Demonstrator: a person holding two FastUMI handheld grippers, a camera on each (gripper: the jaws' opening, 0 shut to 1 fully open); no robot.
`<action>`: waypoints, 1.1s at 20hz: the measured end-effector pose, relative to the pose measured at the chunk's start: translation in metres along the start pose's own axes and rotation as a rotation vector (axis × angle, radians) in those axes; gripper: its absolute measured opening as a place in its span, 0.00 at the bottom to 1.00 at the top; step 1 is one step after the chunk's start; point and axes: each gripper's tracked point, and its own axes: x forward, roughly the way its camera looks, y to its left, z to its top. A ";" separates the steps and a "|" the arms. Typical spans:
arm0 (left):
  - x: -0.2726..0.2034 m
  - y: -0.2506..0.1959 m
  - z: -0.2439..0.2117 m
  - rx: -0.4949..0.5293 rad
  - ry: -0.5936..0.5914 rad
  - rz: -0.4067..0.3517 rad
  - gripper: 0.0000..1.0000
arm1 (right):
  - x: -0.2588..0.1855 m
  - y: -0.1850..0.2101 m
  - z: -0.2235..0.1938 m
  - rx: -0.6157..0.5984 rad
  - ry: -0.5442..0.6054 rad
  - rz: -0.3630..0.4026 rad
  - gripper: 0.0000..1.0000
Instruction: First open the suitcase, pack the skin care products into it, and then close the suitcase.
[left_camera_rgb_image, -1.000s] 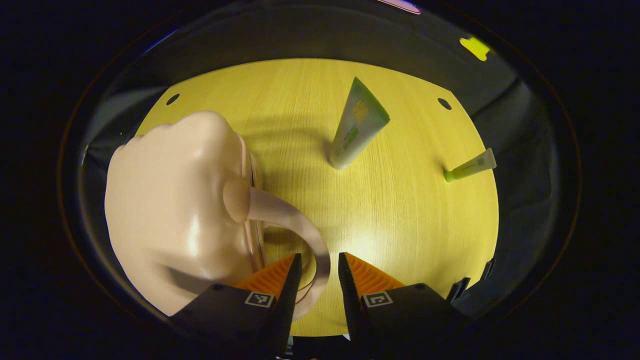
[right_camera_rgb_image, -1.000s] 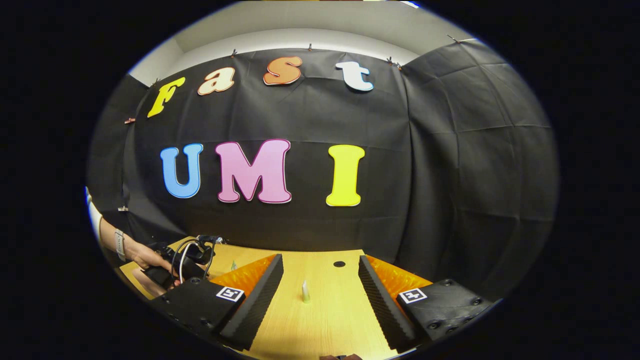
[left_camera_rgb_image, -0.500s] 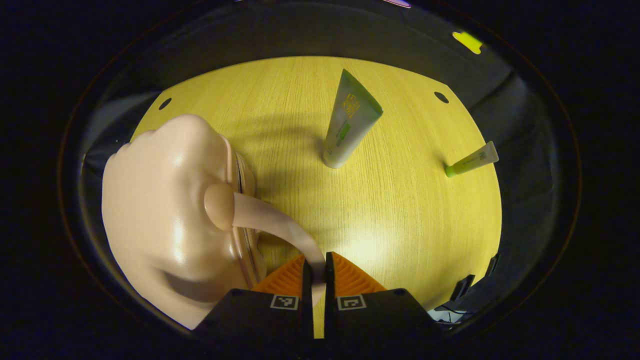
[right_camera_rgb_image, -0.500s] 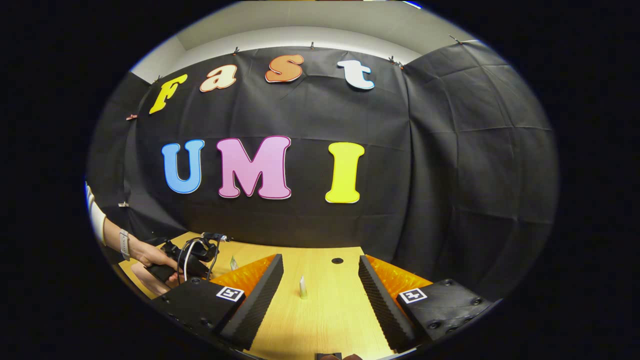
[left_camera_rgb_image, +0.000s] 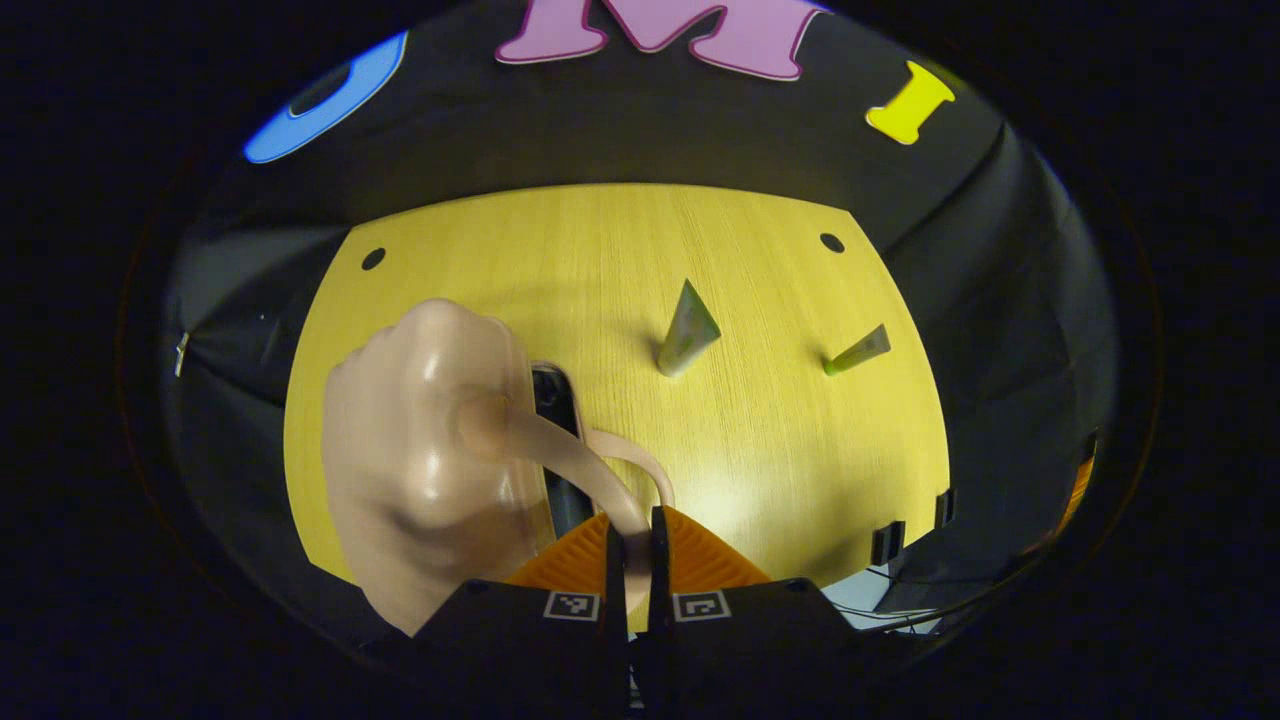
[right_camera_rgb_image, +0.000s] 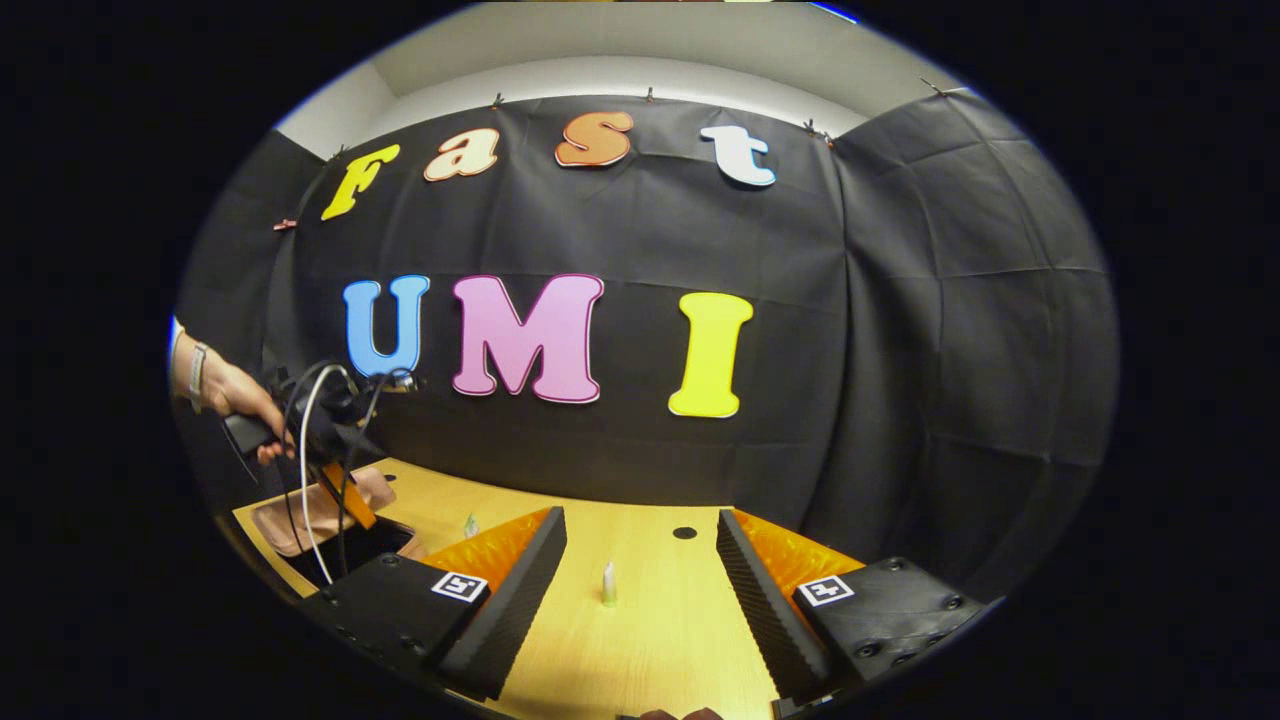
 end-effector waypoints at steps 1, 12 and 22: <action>-0.015 0.012 0.004 -0.027 -0.024 0.006 0.12 | 0.005 0.005 0.000 0.006 -0.001 0.023 0.96; -0.143 0.240 0.023 -0.152 -0.246 0.393 0.12 | 0.042 0.064 -0.005 0.004 0.012 0.210 0.96; -0.065 0.477 -0.036 -0.251 -0.103 0.506 0.08 | 0.068 0.140 -0.005 -0.006 0.055 0.110 0.96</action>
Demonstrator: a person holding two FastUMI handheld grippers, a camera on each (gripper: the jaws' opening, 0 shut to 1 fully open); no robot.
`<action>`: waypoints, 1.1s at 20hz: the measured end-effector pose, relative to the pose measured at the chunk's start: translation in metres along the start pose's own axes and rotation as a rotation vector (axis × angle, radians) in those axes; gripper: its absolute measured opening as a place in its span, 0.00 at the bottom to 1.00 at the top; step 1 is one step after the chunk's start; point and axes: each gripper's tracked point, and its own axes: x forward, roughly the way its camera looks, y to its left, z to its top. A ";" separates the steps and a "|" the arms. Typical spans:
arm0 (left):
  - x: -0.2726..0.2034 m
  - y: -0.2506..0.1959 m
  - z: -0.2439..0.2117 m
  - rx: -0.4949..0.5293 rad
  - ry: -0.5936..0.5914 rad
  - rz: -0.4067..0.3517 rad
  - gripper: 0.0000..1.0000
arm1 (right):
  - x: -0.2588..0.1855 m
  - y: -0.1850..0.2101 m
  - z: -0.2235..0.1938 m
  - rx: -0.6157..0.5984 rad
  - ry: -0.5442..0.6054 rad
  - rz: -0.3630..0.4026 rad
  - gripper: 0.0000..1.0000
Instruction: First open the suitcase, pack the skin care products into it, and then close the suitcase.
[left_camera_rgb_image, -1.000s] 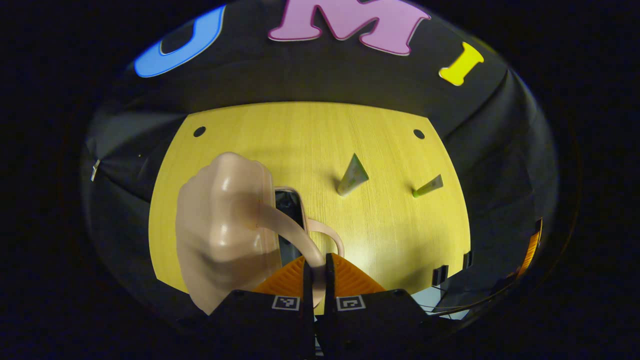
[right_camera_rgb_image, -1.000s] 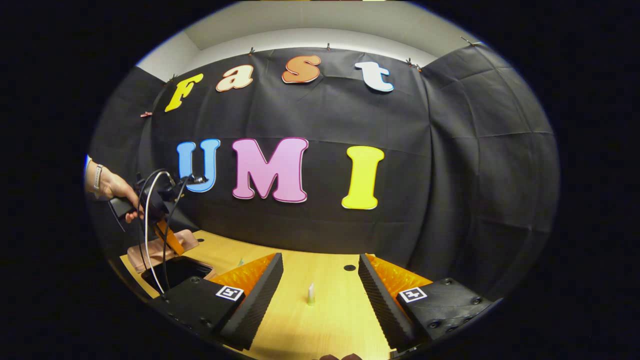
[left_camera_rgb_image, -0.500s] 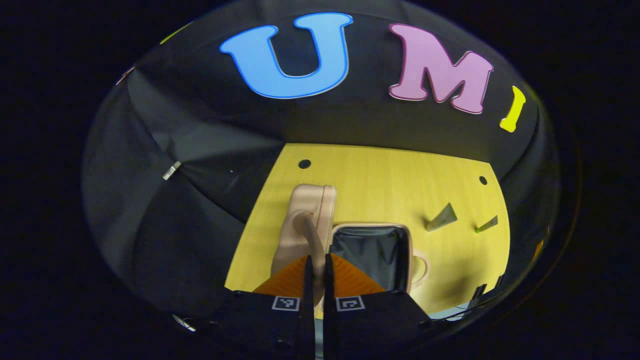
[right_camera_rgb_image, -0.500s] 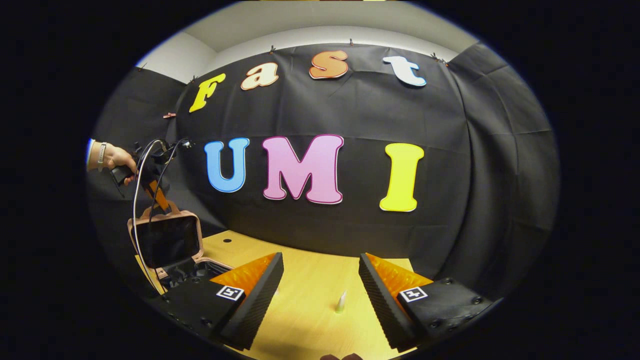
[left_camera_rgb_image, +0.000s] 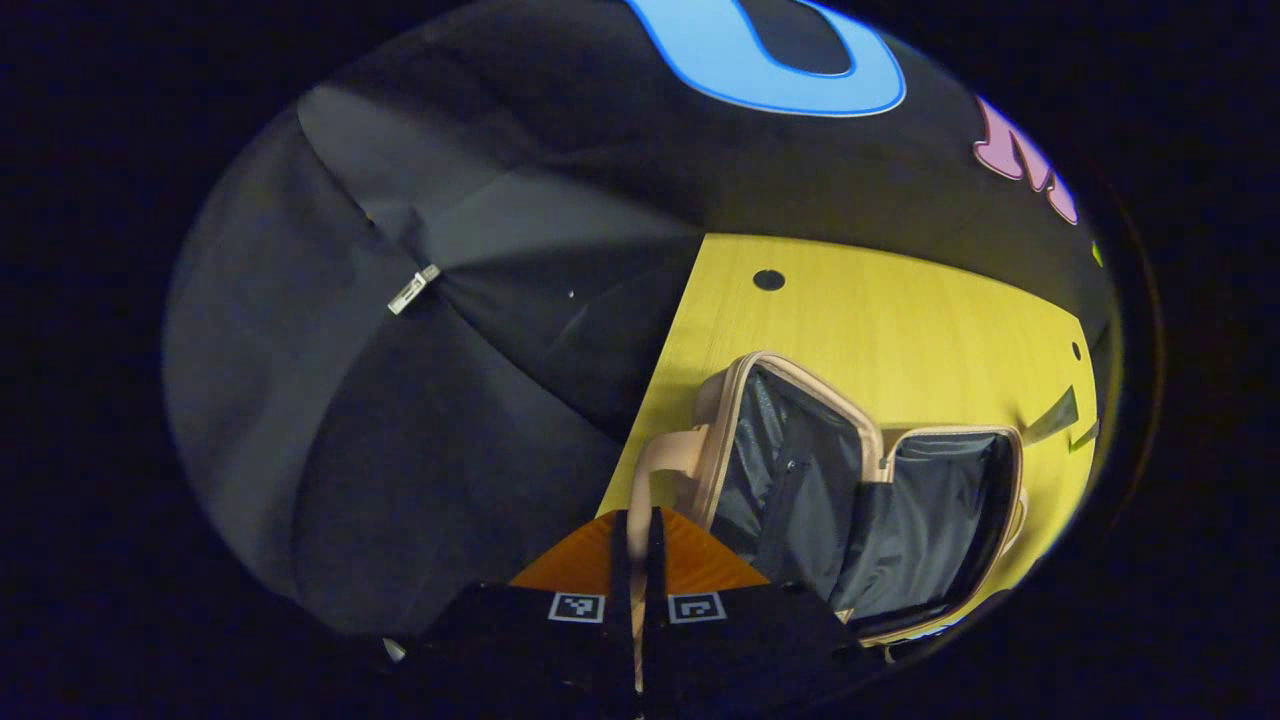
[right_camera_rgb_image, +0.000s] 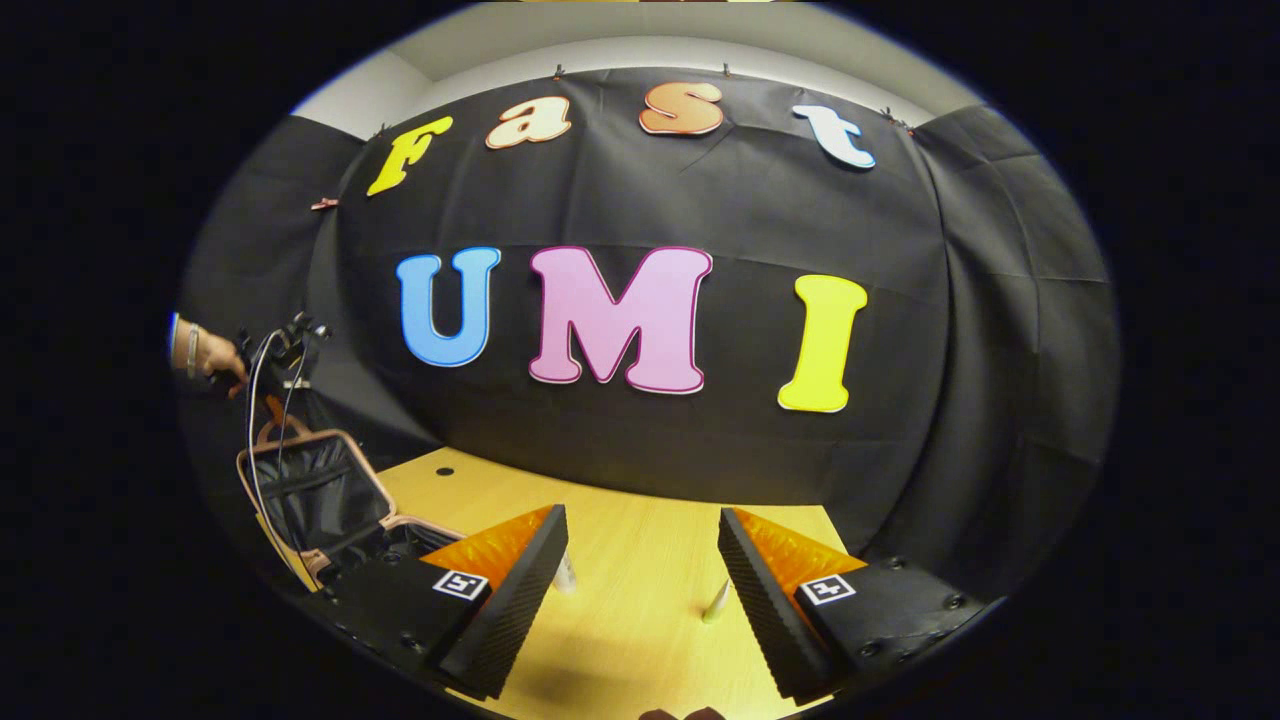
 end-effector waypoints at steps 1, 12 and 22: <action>0.026 0.008 -0.007 -0.023 0.026 -0.016 0.09 | 0.004 0.008 -0.001 0.012 0.010 -0.015 0.96; 0.139 0.029 -0.066 -0.089 0.207 -0.141 0.17 | 0.031 0.045 -0.009 -0.002 0.108 -0.122 0.96; 0.024 -0.021 0.046 0.044 -0.424 -0.224 0.93 | 0.033 0.041 -0.008 -0.064 0.075 -0.138 0.96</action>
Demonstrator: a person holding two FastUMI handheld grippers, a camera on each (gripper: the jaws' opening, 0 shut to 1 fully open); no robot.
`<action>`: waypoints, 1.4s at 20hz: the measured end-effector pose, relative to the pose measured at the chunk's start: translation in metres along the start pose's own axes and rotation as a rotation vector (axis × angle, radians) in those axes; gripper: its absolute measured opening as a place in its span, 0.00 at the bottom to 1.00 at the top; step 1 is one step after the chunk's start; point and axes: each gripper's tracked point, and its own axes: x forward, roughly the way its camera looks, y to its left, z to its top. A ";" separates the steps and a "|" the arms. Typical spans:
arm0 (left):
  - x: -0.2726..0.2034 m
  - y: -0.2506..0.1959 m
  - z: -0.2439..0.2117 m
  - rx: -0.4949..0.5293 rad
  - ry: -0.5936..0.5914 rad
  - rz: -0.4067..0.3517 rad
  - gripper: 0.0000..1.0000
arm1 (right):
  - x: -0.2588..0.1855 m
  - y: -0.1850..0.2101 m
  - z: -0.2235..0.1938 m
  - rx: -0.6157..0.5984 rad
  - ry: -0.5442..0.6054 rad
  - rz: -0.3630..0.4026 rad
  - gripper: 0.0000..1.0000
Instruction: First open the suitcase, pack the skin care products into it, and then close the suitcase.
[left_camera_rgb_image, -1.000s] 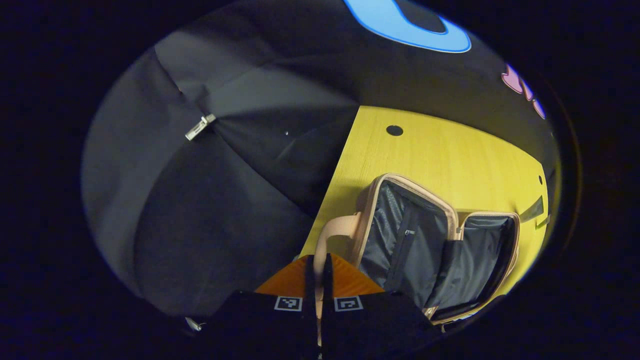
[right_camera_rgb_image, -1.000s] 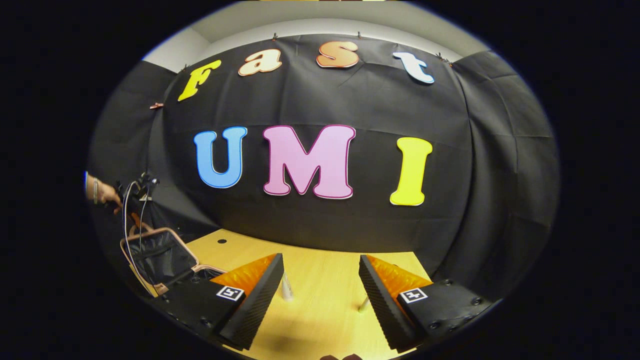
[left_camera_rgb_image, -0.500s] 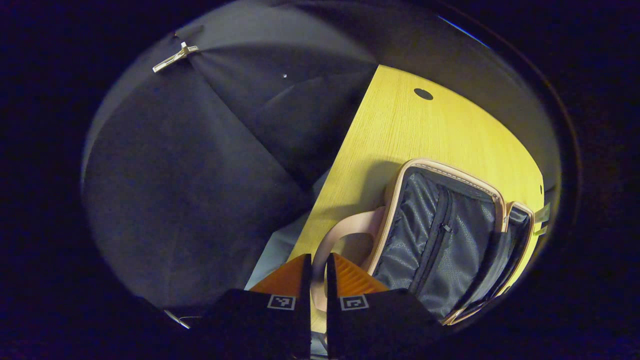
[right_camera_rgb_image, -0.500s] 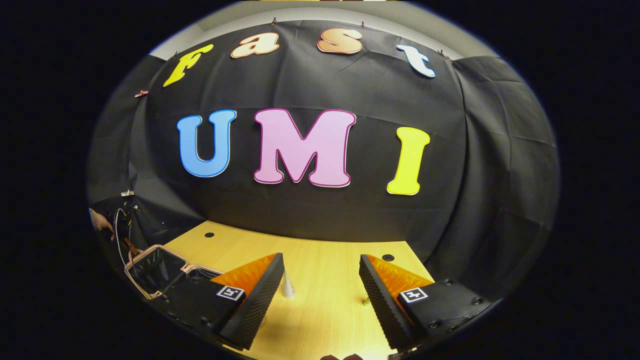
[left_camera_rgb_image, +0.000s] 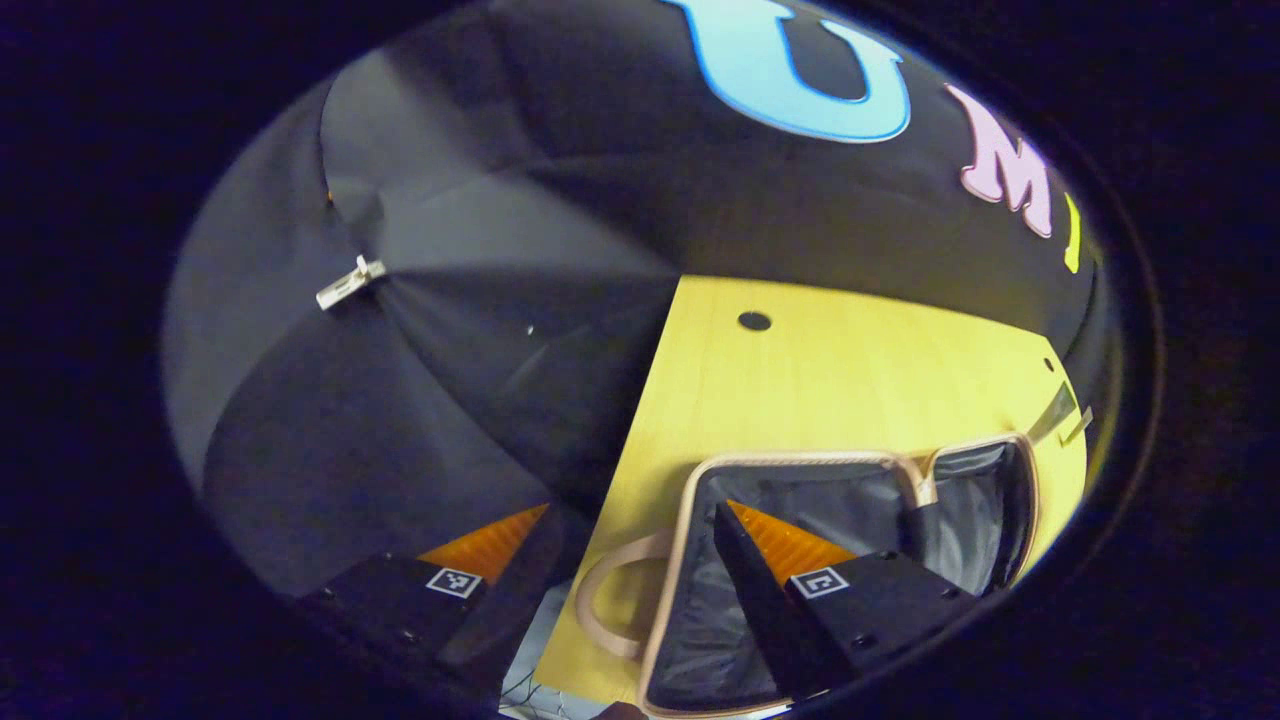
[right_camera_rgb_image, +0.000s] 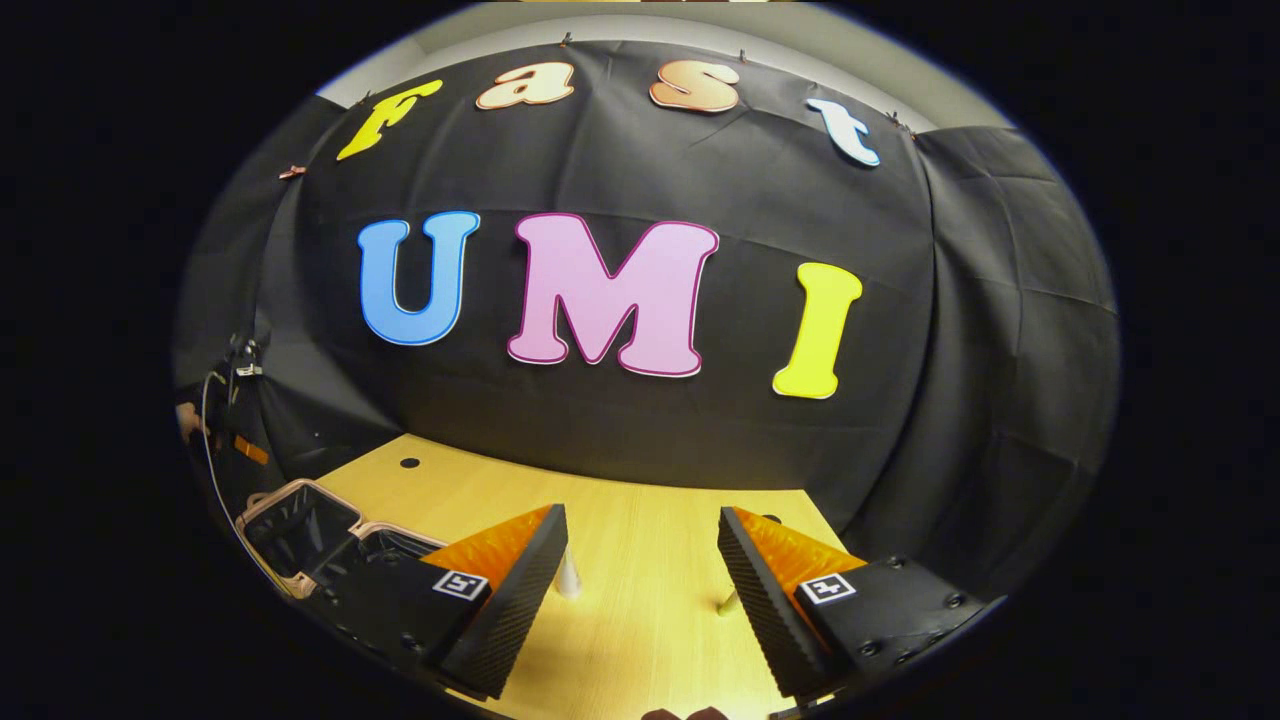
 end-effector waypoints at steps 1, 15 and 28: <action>-0.014 -0.020 0.019 0.028 -0.055 -0.016 0.96 | 0.002 -0.003 0.002 -0.010 -0.013 -0.001 0.96; -0.157 -0.446 0.121 0.103 -0.362 -0.499 0.98 | 0.043 -0.062 0.022 0.004 -0.118 0.054 0.96; 0.003 -0.546 -0.021 0.166 0.059 -0.452 1.00 | 0.069 -0.102 -0.046 0.037 0.037 0.119 0.96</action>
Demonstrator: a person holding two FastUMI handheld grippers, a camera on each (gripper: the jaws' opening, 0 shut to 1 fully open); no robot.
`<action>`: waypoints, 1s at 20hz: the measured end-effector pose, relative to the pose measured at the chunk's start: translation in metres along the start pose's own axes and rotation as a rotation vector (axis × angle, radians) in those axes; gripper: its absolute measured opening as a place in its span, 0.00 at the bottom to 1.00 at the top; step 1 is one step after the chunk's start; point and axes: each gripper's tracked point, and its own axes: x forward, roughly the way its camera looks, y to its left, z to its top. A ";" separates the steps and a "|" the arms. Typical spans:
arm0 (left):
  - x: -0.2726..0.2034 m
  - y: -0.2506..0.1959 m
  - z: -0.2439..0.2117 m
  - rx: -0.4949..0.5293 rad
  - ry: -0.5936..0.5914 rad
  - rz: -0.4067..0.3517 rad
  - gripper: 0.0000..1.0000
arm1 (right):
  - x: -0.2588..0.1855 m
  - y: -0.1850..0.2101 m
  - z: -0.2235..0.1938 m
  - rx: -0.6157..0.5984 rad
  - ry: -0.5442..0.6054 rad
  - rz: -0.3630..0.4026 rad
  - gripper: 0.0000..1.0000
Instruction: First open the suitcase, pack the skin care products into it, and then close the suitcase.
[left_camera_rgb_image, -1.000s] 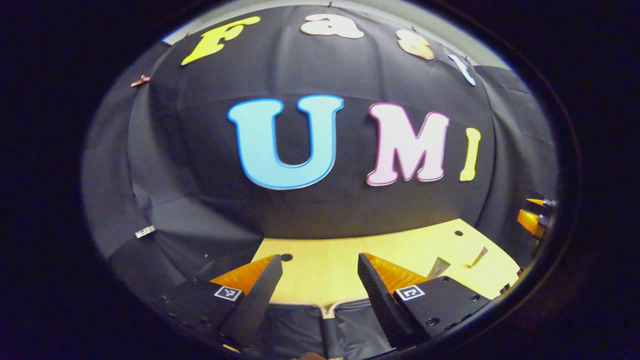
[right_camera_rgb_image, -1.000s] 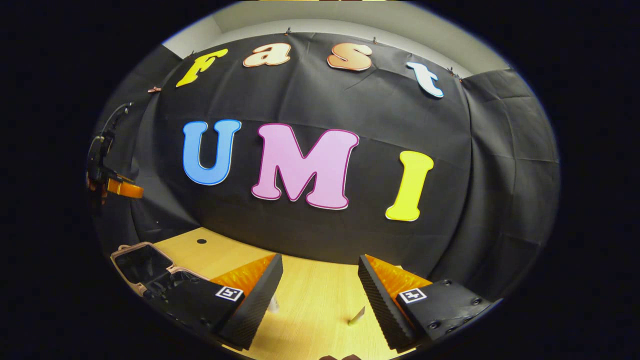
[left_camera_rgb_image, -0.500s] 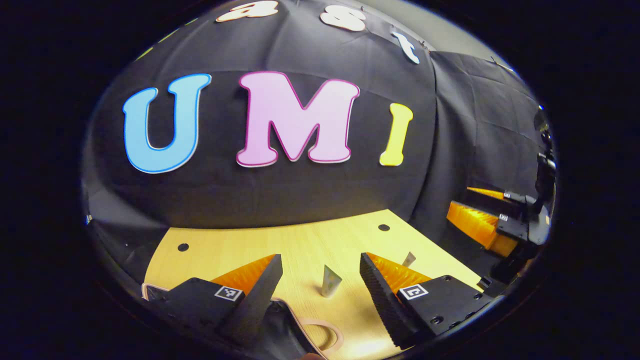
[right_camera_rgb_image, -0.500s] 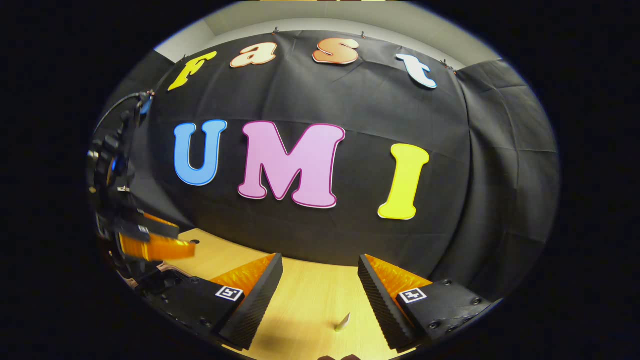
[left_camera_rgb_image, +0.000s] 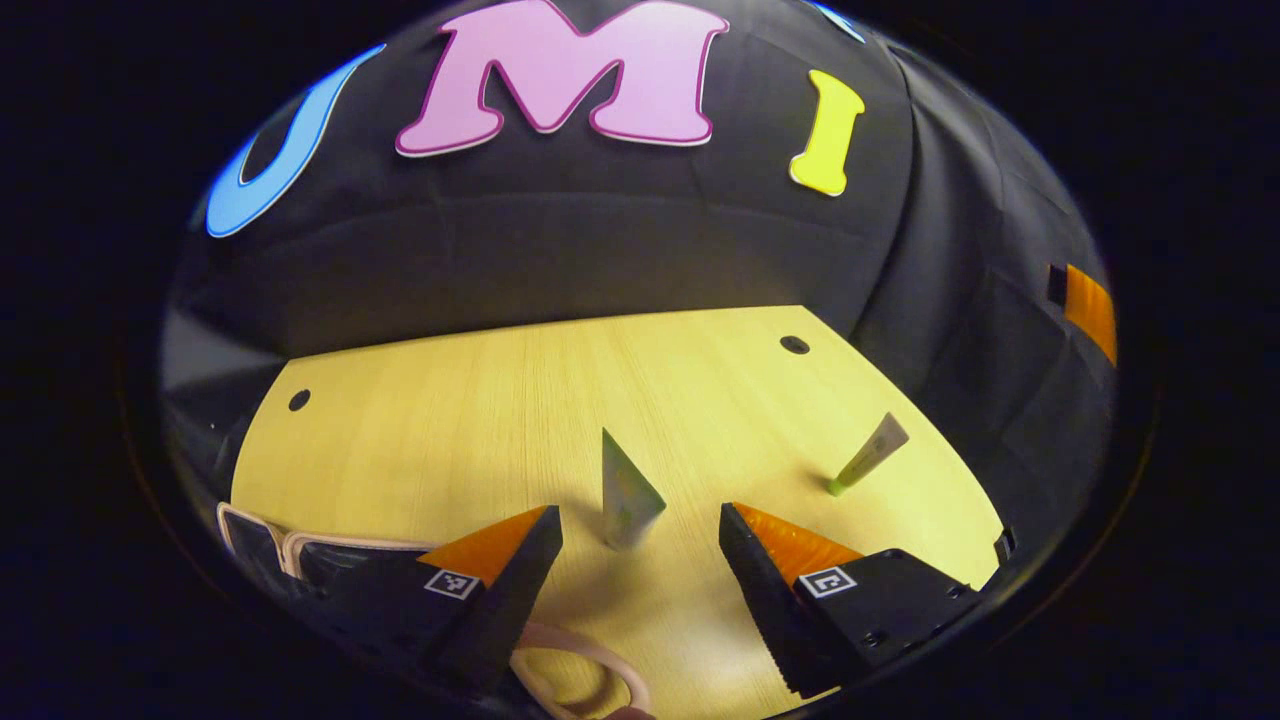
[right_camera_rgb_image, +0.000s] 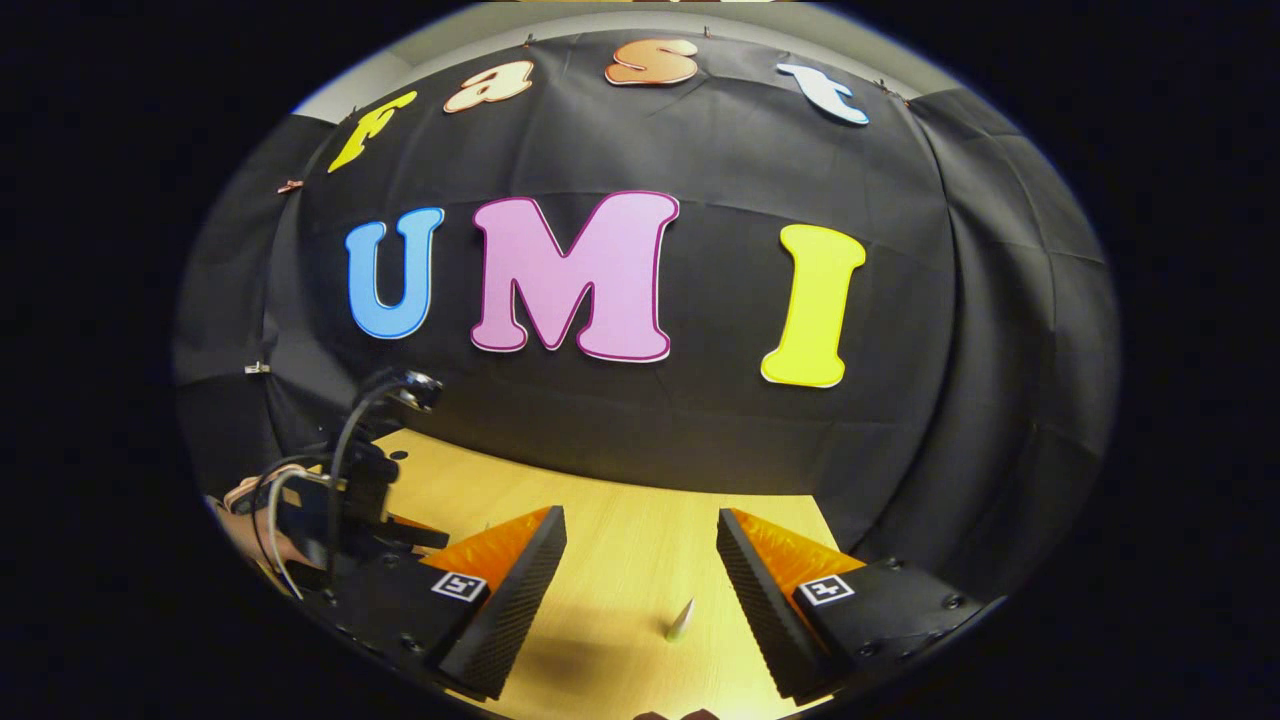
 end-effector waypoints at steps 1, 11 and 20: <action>0.017 0.003 -0.007 -0.006 0.032 0.013 1.00 | 0.002 -0.004 -0.012 0.010 0.026 0.005 0.96; 0.085 0.009 -0.033 0.040 0.167 0.029 0.47 | 0.037 -0.038 -0.132 0.135 0.313 -0.030 0.97; 0.074 0.003 -0.038 0.036 0.206 0.011 0.47 | 0.107 -0.041 -0.250 0.222 0.591 -0.057 0.99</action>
